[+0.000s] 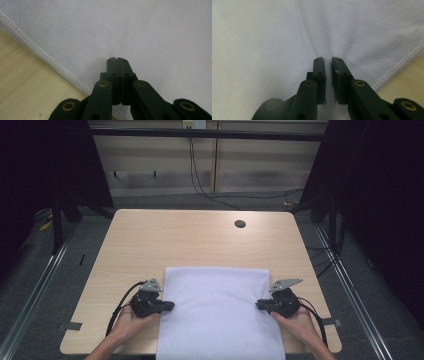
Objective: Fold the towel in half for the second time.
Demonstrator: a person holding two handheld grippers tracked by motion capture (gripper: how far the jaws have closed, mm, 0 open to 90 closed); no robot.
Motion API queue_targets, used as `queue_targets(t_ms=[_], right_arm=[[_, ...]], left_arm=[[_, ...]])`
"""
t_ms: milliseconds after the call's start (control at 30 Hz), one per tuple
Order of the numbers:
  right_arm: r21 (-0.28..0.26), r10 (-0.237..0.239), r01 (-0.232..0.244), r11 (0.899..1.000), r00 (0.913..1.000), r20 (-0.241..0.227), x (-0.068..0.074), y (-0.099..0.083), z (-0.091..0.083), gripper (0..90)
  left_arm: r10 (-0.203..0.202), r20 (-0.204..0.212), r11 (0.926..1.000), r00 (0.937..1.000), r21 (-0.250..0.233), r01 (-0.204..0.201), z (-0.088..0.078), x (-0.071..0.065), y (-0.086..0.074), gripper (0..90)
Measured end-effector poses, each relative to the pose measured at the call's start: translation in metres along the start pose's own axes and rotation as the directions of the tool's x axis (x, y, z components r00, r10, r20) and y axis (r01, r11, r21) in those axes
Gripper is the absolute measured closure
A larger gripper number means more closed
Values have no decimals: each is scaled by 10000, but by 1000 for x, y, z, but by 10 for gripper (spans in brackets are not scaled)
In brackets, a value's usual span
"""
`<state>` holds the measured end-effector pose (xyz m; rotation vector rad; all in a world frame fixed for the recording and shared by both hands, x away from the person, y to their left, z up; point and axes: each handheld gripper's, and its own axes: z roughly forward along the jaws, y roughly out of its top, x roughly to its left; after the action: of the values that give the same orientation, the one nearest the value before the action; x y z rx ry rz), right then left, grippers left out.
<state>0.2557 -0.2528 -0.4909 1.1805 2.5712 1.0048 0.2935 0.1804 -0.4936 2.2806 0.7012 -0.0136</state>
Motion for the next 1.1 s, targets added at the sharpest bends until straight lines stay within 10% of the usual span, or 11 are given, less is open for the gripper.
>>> queue_targets(t_ms=[167,400,767,1100], right_arm=[[-1088,250,-186,9939,9980,575,-31,25,-13,676],[-2128,1767,-1494,9656,9775,1156,-95,44,2,671],[-974,1159,-1022,9900,9822,1477,-101,45,32,557],[-1037,1544,-1436,9842,9825,1043,-101,45,32,765]], left_arm=[[-279,604,9995,9978,-148,288,1,11,5,762],[-578,199,9941,9981,-903,594,-2,27,20,691],[-1375,-1408,9834,9804,-1381,1181,-9,77,33,583],[-1882,-1174,9745,9751,-1456,1705,8,109,45,470]])
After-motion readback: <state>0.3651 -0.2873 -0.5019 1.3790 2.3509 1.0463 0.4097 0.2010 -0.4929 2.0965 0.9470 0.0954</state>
